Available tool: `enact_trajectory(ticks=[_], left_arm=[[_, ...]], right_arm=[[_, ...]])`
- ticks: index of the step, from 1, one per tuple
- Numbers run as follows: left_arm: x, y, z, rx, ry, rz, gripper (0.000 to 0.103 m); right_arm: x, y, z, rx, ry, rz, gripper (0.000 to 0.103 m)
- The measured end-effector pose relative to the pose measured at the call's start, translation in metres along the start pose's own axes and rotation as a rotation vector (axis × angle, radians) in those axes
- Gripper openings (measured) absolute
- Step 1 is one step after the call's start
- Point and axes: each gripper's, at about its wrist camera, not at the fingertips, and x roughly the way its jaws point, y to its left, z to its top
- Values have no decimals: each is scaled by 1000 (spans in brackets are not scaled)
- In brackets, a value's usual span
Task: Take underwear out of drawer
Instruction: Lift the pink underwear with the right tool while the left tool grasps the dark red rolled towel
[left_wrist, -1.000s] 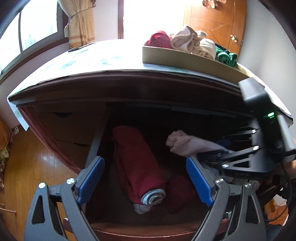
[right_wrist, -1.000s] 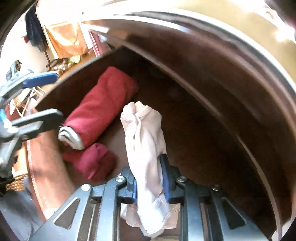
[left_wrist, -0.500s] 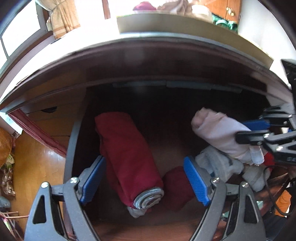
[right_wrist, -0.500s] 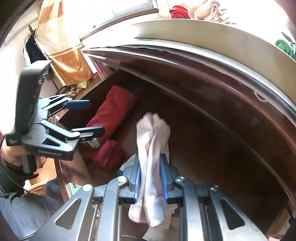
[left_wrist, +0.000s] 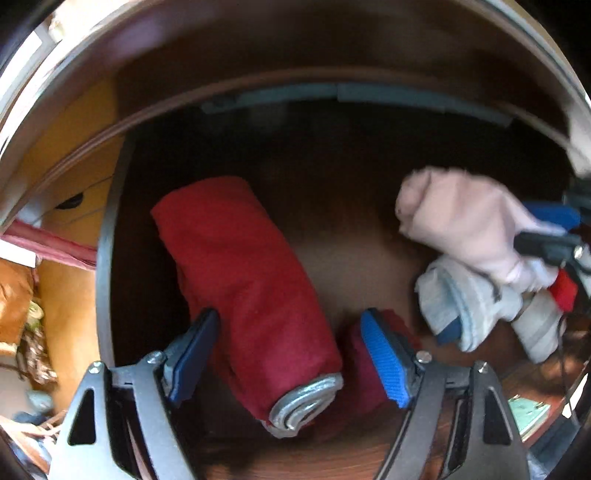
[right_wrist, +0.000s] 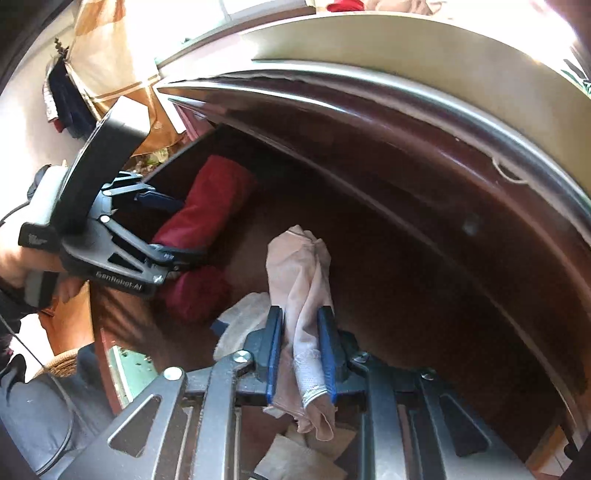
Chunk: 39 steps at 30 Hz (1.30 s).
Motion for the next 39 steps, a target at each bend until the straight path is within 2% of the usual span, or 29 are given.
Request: enact_trajectory(ticks=[1,3,9,12,14,16,19,24,26,27,29,31,35,39], left_arm=[[2,-2,2,13,14,7,80],[6,-6,6,37,40,16,80],[13,-9,21,52,71,18,80],[15,-4,27,56,72,15,71],[14,-4,32,57,69,12,58],[13,1,33,52,62,10,52],[13,0,31,61,56,13,49],[15,-4,32,79,68,29,50],[16,-6,33,75,71,17,53],[16,-7,33,67,62,15,53],[13,-5,31,59,32,12,39],[6,-1,30,38,-3,-3,33],[-3,9,25,-9,-64,-60,27],[-15,19,15,-47,-141,-100,26]], right_arm=[[3,-1,1,1,8,-11,46],[5,0,4,-12,24,-31,52],[25,6,12,-69,89,-114,52],[35,4,14,-82,112,-162,52],[38,9,13,-116,117,-198,52],[39,12,14,-120,126,-198,52],[48,23,12,-183,151,-258,52],[55,36,13,-230,159,-259,52],[56,40,9,-240,165,-236,49],[57,40,8,-229,172,-201,39],[55,38,7,-201,160,-140,35],[50,35,5,-186,145,-128,30],[40,33,1,-164,112,-123,26],[24,38,-6,-151,69,-128,25]])
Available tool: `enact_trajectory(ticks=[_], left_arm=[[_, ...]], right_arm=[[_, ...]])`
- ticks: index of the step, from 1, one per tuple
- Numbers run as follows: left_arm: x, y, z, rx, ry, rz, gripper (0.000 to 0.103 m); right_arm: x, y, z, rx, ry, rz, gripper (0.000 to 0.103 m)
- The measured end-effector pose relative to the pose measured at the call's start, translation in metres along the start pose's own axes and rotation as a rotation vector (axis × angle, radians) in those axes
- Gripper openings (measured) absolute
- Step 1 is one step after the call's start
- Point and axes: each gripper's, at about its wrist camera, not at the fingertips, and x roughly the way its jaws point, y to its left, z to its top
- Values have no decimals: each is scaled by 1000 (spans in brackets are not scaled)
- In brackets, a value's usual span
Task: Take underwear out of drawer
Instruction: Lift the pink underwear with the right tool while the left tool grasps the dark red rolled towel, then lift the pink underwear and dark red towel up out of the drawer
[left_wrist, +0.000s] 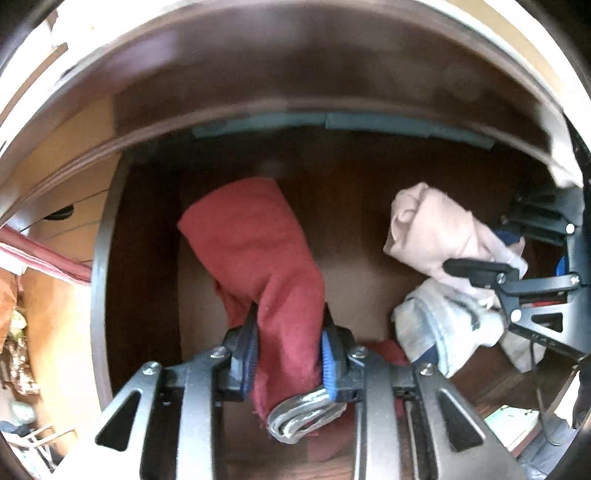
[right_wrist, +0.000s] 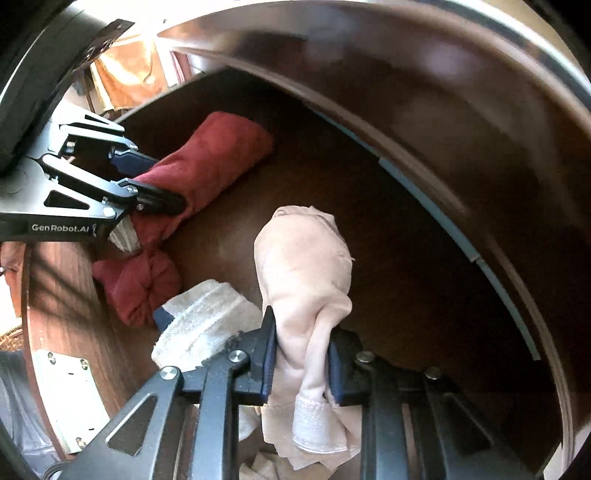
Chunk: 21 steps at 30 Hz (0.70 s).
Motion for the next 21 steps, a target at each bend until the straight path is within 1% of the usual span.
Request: enact_trajectory(ticks=[2,3,5,6,8,9,16,19,21], left_arm=[[-6,4,-7,-26,-38,-16,26],[-10,5,-10,-32,-62,-21,26],[-16,7,-17,-51,-101,-24,26],[-21,10,-19,-55,-117,-23,26],[-26,9,-26,-61,-152,-15,26],[-27,5,-40,-66,-168,-12,26],[-43,5,-61,-88,-274,-26,26],[-49,6,-66,-105,-317,-27,26],[-57,5,-77,-112,-345,-29,26]], right_arm=[[-10,-2,-2,9,-30,-7,25],[-11,5,3,7,-46,-11,25],[-24,7,-2,9,-80,-15,25],[-30,-7,-7,13,-98,-14,25],[-42,-7,-9,21,-131,-12,25],[-45,-9,-13,21,-145,-10,25],[-73,-16,-21,31,-239,-5,25],[-79,-20,-26,29,-264,-8,25],[-83,-25,-31,33,-282,-4,25]])
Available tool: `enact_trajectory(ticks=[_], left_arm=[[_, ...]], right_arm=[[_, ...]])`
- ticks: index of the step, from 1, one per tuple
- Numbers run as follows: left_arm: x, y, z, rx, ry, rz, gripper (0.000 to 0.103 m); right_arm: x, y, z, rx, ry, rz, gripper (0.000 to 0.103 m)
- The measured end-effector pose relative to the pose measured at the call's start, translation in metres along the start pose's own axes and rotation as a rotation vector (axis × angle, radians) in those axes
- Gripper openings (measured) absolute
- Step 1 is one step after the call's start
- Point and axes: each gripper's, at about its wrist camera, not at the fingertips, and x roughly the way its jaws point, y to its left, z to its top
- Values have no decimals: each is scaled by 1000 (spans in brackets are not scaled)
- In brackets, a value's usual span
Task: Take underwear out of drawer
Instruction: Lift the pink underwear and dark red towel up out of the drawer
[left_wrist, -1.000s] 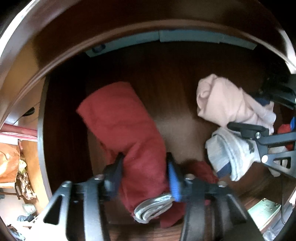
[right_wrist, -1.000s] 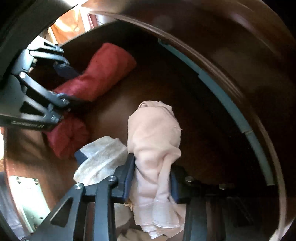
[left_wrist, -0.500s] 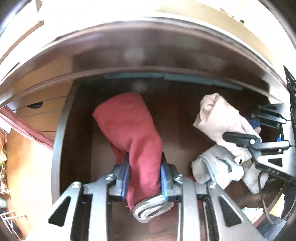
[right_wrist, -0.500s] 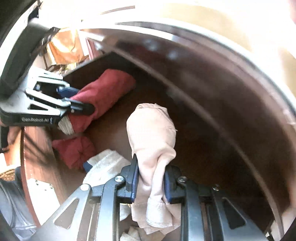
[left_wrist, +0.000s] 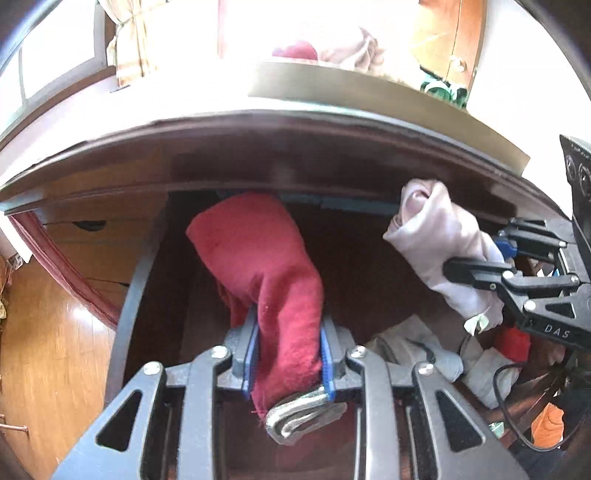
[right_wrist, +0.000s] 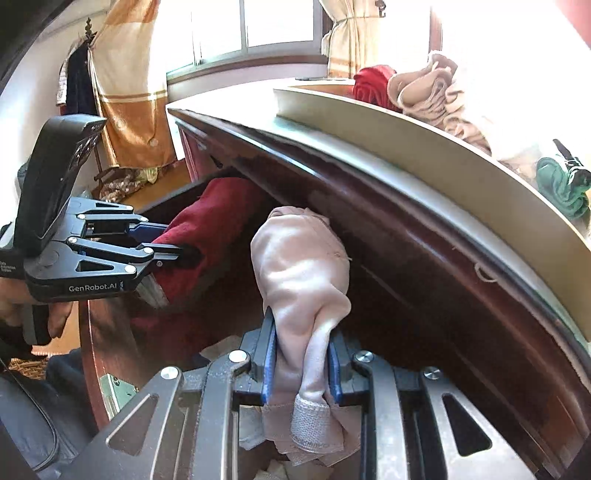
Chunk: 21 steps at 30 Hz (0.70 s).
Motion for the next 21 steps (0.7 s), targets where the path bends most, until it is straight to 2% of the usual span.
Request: enact_trajectory(ticks=[7,9,11,21], left_arm=[[-21,1,-18,-2,-59,5,26],[-14,-8,-20,-1,-73,5,25],[-17,-1,-25,-1,-86,4,25],[-27,-4,-19,3,-131,3,24]], right_arm=[[-9,-7,-5,23,-35,-1,25],[-13,-8,-5,27,-43,-2,25],[-13,-4,-5,28,-51,-4,25],[-25,-4,-8,41,-80,-7,25]])
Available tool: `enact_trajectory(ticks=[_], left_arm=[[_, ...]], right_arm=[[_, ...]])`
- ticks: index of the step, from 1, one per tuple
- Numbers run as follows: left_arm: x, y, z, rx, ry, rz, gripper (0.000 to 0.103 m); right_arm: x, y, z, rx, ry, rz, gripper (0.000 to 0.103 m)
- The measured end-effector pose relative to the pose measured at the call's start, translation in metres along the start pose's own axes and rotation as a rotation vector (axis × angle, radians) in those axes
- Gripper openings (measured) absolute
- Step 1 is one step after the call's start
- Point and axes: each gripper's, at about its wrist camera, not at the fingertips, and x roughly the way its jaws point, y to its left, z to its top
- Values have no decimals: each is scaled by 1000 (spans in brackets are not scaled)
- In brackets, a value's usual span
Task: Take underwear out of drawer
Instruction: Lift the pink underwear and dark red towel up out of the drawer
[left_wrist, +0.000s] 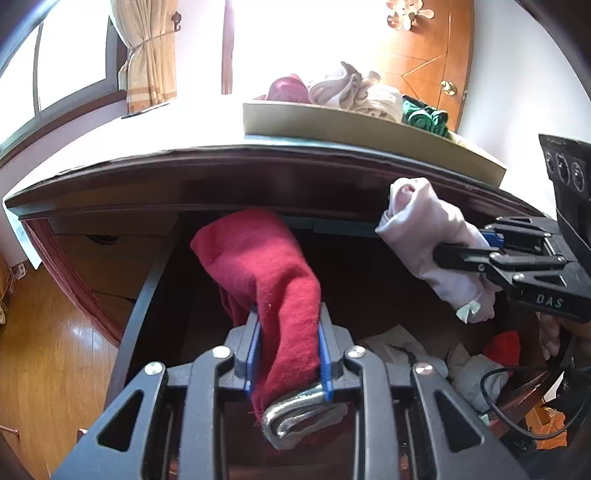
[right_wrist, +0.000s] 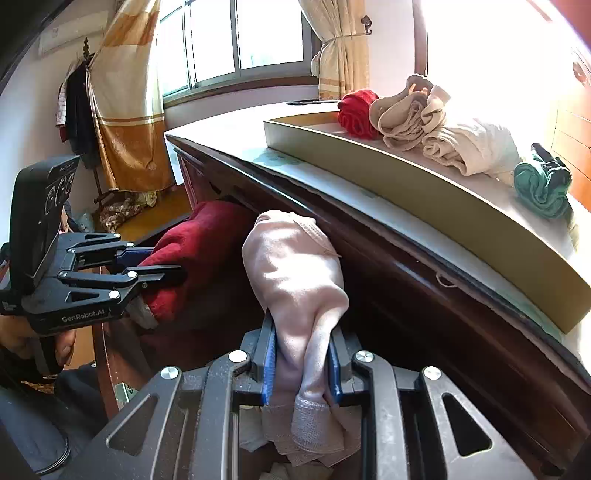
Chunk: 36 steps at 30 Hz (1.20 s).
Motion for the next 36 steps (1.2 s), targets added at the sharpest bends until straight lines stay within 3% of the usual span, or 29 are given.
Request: enact_trajectory(ticks=[36], left_arm=[[-30,-25,7,115,-190,99,23]], right_arm=[[-37,-3,-1,48,-169,6,25]])
